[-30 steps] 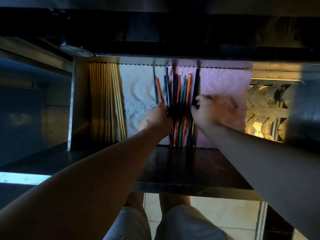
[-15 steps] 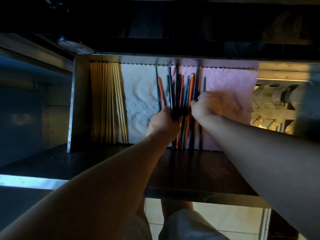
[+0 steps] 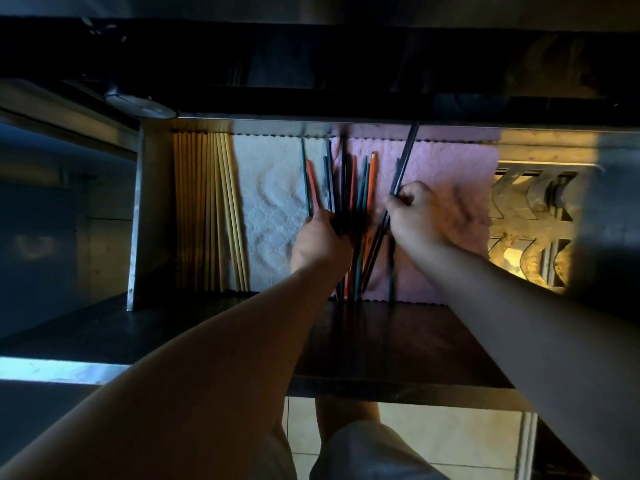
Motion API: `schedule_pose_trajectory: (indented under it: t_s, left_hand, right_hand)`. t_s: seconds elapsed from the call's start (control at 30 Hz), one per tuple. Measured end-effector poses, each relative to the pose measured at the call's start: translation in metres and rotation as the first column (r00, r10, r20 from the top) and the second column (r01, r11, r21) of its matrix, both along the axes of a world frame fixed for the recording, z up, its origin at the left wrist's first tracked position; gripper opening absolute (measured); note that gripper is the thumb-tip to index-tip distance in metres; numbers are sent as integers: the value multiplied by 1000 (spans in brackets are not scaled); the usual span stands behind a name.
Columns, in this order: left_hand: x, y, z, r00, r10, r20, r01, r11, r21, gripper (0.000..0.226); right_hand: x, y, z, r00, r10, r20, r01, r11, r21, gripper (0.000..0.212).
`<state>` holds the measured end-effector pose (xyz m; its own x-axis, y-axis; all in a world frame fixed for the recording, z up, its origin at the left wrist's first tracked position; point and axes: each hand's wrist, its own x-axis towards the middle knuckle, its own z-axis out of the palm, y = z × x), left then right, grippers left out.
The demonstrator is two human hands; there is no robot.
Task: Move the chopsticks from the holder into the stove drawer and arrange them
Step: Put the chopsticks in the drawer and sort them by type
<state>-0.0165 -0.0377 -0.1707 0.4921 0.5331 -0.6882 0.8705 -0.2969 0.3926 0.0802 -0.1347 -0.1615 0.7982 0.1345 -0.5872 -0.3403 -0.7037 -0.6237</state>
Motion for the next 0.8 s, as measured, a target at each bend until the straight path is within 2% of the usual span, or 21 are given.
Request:
schedule_pose_trajectory:
  t_s: [0.17,0.3,0.6,0.8]
  left_hand:
    - [6,-3,-5,1000,19,-13,-19,999,31,36]
    - [13,-3,-8,996,55,-66,-51,997,65,32]
    - [26,-4,-4,993,44,-112,-30,992,126,33]
    - [28,-2,-6,994,-38,-98,55,983,175,27]
  right_hand:
    - [-11,5,9,955,-255,-150,285,931,228,14]
    - [-17,6,16,907,-347,-240,409,862,298,4]
    - [-25,5,23,892,-362,-270,439,835,331,11]
    - [-24,7,22,898,-349,-269,426,842,330,5]
